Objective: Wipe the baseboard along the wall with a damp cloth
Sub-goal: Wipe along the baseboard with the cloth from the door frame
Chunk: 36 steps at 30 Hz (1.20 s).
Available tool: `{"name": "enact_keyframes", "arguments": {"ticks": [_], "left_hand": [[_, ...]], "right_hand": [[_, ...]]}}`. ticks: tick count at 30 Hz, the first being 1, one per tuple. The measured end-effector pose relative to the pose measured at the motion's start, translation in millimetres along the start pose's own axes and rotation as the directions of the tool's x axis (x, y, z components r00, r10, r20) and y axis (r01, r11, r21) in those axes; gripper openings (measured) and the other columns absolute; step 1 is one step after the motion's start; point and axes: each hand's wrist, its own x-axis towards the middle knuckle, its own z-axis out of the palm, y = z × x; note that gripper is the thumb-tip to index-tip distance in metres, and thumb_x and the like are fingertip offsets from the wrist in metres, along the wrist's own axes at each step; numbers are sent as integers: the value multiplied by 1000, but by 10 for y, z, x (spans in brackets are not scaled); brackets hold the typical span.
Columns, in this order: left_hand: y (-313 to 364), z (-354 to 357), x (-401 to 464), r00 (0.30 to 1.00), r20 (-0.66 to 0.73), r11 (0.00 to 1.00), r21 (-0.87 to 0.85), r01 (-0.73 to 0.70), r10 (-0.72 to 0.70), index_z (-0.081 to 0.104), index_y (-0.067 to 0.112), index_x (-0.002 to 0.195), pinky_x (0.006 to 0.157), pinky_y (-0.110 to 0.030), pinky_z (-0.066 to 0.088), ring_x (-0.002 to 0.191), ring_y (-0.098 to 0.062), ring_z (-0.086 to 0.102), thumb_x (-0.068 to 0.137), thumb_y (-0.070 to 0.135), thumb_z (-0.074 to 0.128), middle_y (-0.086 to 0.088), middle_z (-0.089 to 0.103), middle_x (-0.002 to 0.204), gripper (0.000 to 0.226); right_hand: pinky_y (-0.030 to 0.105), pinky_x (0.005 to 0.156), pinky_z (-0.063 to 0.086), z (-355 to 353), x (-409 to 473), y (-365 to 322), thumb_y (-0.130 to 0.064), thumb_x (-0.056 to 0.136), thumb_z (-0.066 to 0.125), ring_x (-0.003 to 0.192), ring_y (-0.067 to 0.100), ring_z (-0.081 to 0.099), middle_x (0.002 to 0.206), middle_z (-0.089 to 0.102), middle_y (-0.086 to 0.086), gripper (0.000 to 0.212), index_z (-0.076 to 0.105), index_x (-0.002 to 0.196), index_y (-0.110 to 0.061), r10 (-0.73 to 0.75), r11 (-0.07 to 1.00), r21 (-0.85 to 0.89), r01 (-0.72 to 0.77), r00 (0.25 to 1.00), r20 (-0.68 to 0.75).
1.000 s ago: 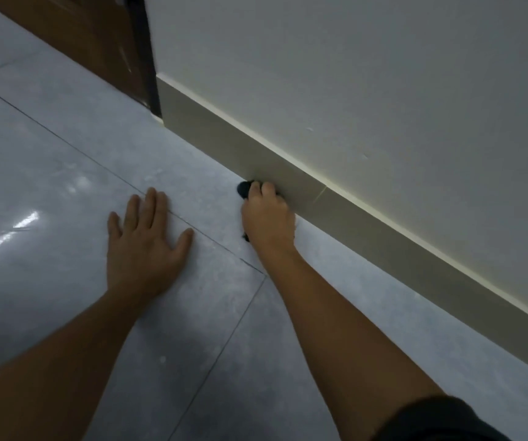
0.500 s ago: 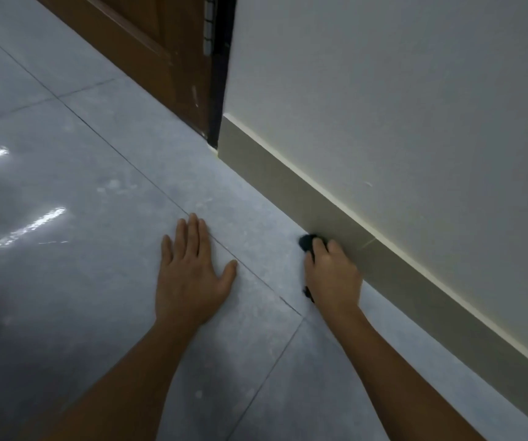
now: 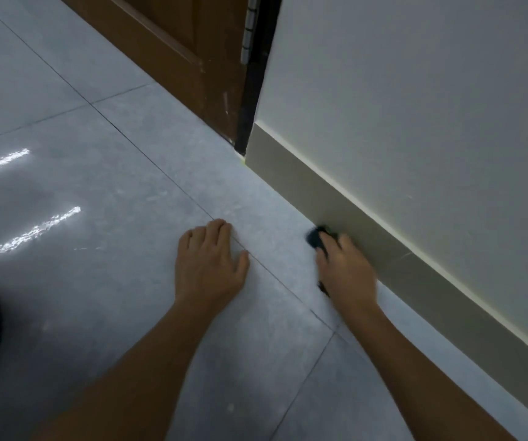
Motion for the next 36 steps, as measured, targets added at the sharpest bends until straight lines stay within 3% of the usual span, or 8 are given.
{"name": "enact_keyframes", "arguments": {"ticks": [5, 8, 12, 16, 20, 29, 32, 36], "left_hand": [[-334, -90, 68, 990, 56, 989, 68, 129, -132, -3, 11, 151, 117, -46, -9, 147, -27, -8, 86, 61, 10, -12, -5, 160, 84], [-219, -98, 150, 993, 29, 993, 24, 115, -115, -3, 12, 151, 117, -47, -7, 147, -26, -6, 86, 61, 9, -11, -3, 160, 83], [-230, -18, 34, 990, 20, 990, 23, 139, -139, -3, 13, 151, 118, -48, -7, 147, -26, -7, 87, 62, 12, -10, -4, 160, 82], [-271, -21, 37, 988, -1, 987, 26, 157, -157, -6, 15, 151, 117, -47, -8, 147, -25, -8, 88, 62, 12, -9, -5, 160, 81], [-362, 1, 105, 992, 19, 991, 40, 128, -128, -5, 15, 151, 117, -47, -8, 147, -24, -8, 86, 62, 11, -9, -6, 160, 82], [-413, -48, 131, 989, -4, 989, 28, 147, -146, 2, 13, 152, 117, -48, -6, 147, -26, -3, 84, 61, 9, -10, -1, 160, 83], [-452, -60, 148, 986, -10, 985, 27, 168, -168, 4, 13, 152, 117, -49, -5, 147, -27, -1, 87, 60, 14, -11, 2, 160, 81], [-524, -37, 40, 982, 26, 981, 38, 188, -189, 4, 14, 152, 117, -49, -3, 148, -26, -2, 89, 60, 17, -10, 1, 161, 79]], "right_hand": [[25, 38, 43, 1, -104, 72, 0, 69, 78, 44, 23, 52, 69, 59, 12, 20, 72, 88, -3, 51, 997, -50, -53, 998, -26], [24, 41, 38, -80, 373, -304, 2, 72, 72, 48, 26, 56, 71, 60, 13, 11, 69, 81, -3, -10, 999, -43, 7, 997, -71], [33, 63, 45, 9, 956, -991, -8, 94, 44, 89, 29, 62, 109, 59, 11, 24, 63, 108, -8, -56, 998, -12, 56, 998, 3], [34, 71, 49, 39, 1358, -1462, -7, 97, 38, 97, 27, 62, 117, 57, 10, 29, 63, 111, -7, -109, 993, -51, 111, 994, 26], [33, 62, 42, 158, 1254, -1280, -10, 97, 40, 91, 29, 62, 113, 56, 10, 27, 61, 112, -11, -97, 995, -35, 98, 995, 19], [30, 64, 44, -46, 65, -200, -21, 97, 46, 80, 24, 57, 102, 58, 8, 31, 58, 125, -17, 156, 988, -31, -154, 986, 64], [28, 57, 37, -14, 315, -387, -10, 92, 49, 76, 28, 59, 99, 60, 11, 24, 65, 111, -10, 86, 993, -88, -83, 995, 42], [26, 42, 34, -35, 657, -772, -3, 79, 53, 58, 25, 58, 82, 62, 10, 26, 69, 99, -7, -310, 918, -267, 294, 951, -17]]}}
